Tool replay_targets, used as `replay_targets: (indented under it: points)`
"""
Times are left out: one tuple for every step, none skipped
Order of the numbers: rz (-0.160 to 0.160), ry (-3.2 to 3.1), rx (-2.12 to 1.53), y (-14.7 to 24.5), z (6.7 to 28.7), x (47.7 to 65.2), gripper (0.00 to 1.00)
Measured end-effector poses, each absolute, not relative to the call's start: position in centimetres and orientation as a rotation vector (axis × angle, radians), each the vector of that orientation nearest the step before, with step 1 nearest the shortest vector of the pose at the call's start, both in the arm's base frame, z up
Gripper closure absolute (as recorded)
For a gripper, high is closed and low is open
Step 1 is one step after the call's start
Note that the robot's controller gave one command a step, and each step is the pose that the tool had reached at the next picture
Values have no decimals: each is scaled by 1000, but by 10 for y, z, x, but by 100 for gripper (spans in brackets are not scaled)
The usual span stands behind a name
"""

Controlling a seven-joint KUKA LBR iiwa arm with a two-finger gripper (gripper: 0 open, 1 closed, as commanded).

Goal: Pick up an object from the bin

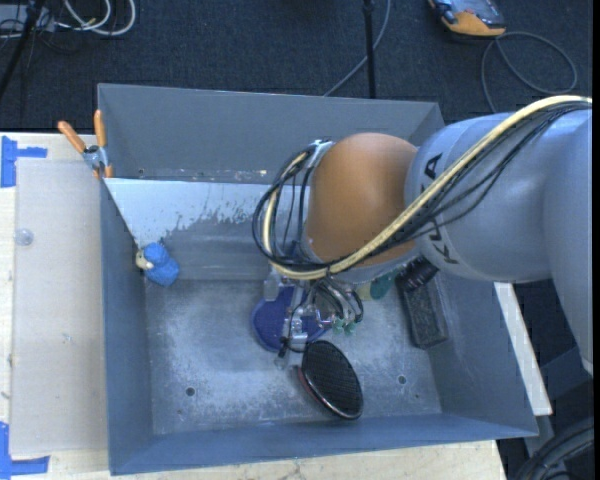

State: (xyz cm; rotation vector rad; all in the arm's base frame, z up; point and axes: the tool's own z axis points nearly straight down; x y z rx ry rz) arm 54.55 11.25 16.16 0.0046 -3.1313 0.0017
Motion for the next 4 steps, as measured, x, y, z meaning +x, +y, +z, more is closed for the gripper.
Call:
replay_targets:
  points:
    - [1, -3134, 3, 112, 164, 546, 0]
    - [2, -3135, -68, 114, 172, 548, 0]
    - [-3, -3143, -164, 104, 142, 569, 0]
    - [1, -3136, -30, 76, 94, 554, 0]
